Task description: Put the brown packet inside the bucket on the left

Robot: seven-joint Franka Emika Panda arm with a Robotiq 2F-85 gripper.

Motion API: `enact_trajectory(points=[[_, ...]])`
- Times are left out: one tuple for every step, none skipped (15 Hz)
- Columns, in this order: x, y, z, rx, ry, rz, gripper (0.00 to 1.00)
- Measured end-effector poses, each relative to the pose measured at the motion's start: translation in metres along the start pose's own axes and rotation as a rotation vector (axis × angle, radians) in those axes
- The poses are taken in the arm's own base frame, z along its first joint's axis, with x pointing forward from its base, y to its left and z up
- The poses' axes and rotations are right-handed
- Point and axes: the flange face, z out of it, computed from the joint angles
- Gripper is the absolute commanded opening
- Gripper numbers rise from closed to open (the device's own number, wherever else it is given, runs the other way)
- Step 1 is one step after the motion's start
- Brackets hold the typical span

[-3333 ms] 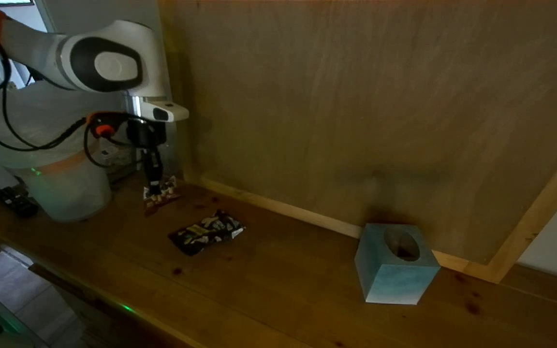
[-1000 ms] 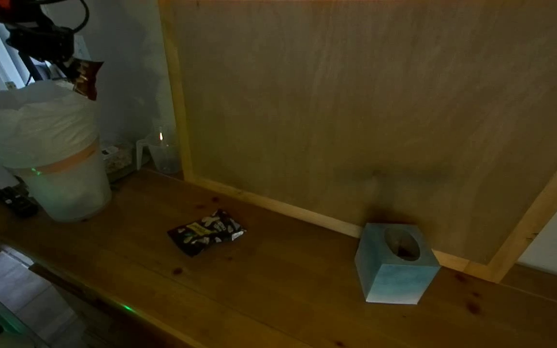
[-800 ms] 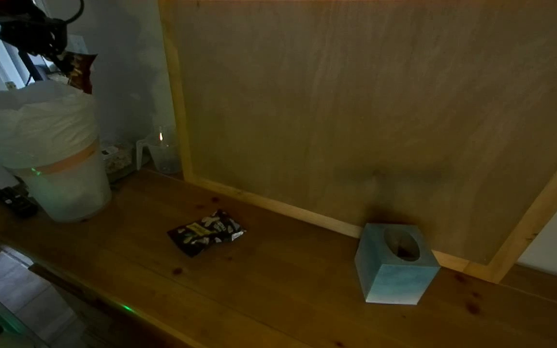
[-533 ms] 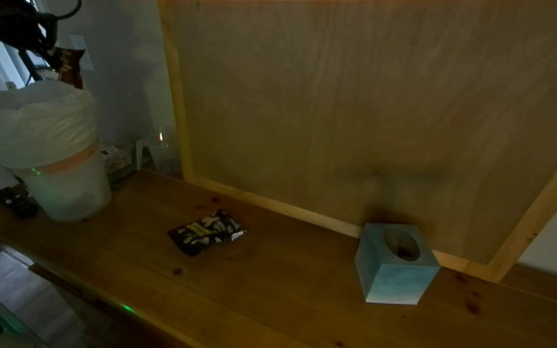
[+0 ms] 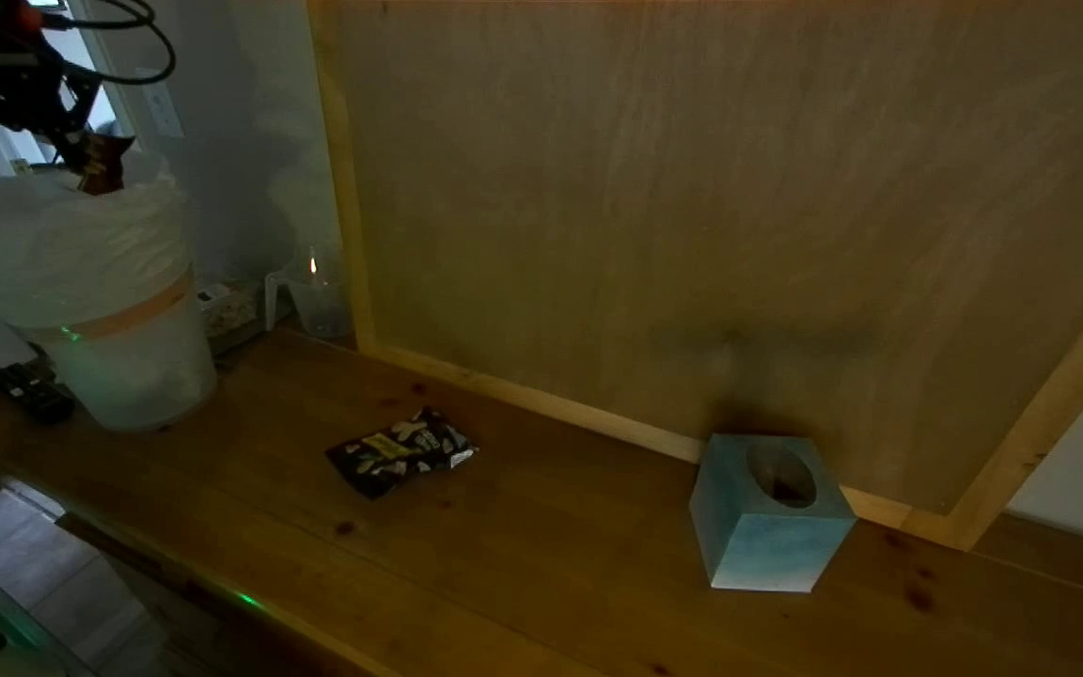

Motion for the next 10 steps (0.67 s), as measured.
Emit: enact_trajectory(points=[[0.001, 0.001, 0.006, 0.012, -0.019, -0.007, 0.27], [0.003, 0.002, 0.013, 0.023, -0.036, -0.012, 0.32], [0.004, 0.003, 0.019, 0.036, -0.051, -0.018, 0.40], [0.007, 0.004, 0.024, 0.049, -0.065, -0.024, 0.46], [0.009, 0.005, 0.027, 0.061, -0.078, -0.030, 0.52], [0.010, 0.006, 0.029, 0.071, -0.090, -0.038, 0.59], [0.012, 0.006, 0.029, 0.080, -0.099, -0.041, 0.66], [0.013, 0.007, 0.028, 0.087, -0.106, -0.042, 0.73], [0.013, 0.008, 0.026, 0.091, -0.112, -0.040, 0.80], [0.012, 0.010, 0.023, 0.094, -0.115, -0.035, 0.86]])
